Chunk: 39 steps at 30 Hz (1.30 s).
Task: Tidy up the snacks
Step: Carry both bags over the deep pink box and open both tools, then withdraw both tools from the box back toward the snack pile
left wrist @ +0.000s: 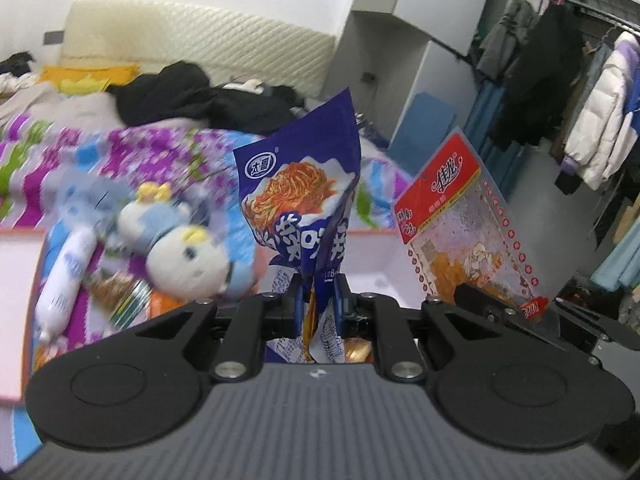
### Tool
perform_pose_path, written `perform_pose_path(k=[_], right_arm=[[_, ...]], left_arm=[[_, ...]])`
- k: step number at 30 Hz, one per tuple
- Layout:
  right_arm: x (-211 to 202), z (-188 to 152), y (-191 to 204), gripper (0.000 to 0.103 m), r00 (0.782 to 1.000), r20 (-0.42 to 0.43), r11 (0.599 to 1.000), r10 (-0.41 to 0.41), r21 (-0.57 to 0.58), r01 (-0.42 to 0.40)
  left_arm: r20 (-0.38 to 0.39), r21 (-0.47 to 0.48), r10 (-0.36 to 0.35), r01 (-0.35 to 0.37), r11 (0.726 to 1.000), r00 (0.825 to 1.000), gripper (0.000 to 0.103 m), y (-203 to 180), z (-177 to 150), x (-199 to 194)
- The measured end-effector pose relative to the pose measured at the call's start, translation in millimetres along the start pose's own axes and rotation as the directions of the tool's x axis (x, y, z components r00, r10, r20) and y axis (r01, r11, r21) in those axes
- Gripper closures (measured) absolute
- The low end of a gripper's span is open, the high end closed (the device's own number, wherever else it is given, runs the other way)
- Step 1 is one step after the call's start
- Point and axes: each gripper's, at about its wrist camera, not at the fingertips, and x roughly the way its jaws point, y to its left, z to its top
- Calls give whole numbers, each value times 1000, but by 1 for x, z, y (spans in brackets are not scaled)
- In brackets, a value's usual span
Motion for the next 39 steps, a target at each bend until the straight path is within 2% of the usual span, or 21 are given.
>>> perform_pose_path(k=[3, 6, 8, 17, 20, 23, 25, 29, 35, 36, 37, 38, 39], right_arm=[[8, 11, -14, 87, 1000, 6, 1000, -29, -7, 29], [28, 13, -33, 87, 998, -36, 999, -54, -10, 54], [43, 12, -45, 87, 994, -73, 997, -77, -14, 76], [94, -13, -89, 87, 963, -249, 993, -98, 31, 109], [108, -24, -95, 87, 945, -310, 993, -105, 23, 118], [125, -39, -103, 87, 918, -385, 993, -91, 39, 115], [134, -50, -108, 87, 900, -425, 992, -93, 39, 120], [138, -65, -113, 87, 886, -458, 990, -75, 70, 121], [138, -66, -117, 86, 884, -461, 988, -76, 84, 128], [137, -65, -118, 85, 884, -461, 987, -74, 91, 130], [137, -64, -120, 79, 885, -460, 986, -72, 99, 132], [136, -63, -121, 62, 887, -457, 985, -68, 112, 133], [134, -62, -122, 53, 890, -450, 983, -66, 123, 135]], left_arm=[[7, 14, -31, 31, 999, 999, 86, -15, 20, 13], [-9, 36, -56, 56, 998, 998, 86, -29, 35, 35], [-57, 31, -80, 82, 996, 995, 86, -35, 42, 59], [-213, 69, -58, 74, 995, 975, 86, -62, 43, 149], [-296, 53, -77, 97, 994, 952, 86, -67, 38, 177], [-378, 49, -59, 83, 995, 924, 86, -66, 32, 206], [-410, 37, -37, 57, 998, 911, 86, -59, 27, 222], [-474, -8, -30, 29, 1000, 880, 86, -46, 18, 241], [-502, -29, -40, 30, 999, 864, 85, -39, 9, 244], [-507, -32, -49, 37, 999, 860, 79, -39, 8, 242], [-516, -42, -67, 53, 998, 854, 65, -40, 8, 242], [-516, -54, -84, 65, 996, 852, 56, -38, 8, 241], [-505, -55, -80, 61, 997, 859, 44, -38, 9, 238]])
